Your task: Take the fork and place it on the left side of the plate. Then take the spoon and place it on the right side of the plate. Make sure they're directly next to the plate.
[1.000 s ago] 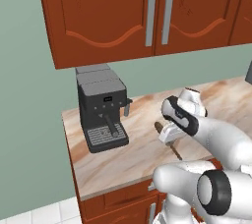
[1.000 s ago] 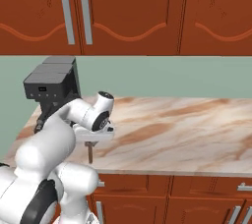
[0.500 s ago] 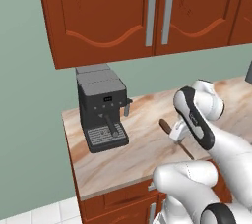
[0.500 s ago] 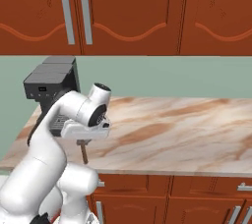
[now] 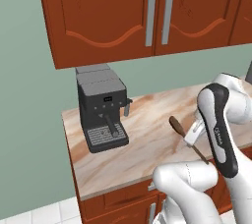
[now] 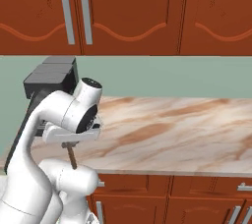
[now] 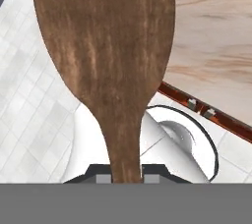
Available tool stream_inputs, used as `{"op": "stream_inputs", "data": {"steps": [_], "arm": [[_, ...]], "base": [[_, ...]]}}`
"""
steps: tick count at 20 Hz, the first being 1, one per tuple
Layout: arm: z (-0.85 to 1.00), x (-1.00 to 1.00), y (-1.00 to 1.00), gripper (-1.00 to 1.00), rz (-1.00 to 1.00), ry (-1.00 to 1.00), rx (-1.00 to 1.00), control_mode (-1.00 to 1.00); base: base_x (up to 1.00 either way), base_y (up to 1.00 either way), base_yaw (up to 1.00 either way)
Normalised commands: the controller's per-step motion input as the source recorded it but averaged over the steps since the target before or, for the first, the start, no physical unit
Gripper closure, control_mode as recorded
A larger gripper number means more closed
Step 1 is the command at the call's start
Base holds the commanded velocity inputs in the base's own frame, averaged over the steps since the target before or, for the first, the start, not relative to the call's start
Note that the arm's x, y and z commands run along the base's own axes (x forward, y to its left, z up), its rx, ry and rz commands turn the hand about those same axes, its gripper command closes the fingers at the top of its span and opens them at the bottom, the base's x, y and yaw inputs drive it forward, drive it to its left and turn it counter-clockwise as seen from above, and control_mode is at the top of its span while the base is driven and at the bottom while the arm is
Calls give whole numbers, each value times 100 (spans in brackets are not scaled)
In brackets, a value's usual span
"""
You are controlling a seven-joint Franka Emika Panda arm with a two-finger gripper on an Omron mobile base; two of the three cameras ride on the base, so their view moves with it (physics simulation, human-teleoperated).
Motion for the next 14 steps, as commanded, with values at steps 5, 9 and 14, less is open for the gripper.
{"op": "stream_inputs", "data": {"steps": [5, 9, 14], "arm": [[49, -24, 36, 100, 0, 0, 0, -100], [13, -18, 16, 100, 0, -4, 0, -100], [0, -31, 4, 100, 0, -11, -1, -100]], "base": [[0, 0, 0], [0, 0, 0], [0, 0, 0]]}}
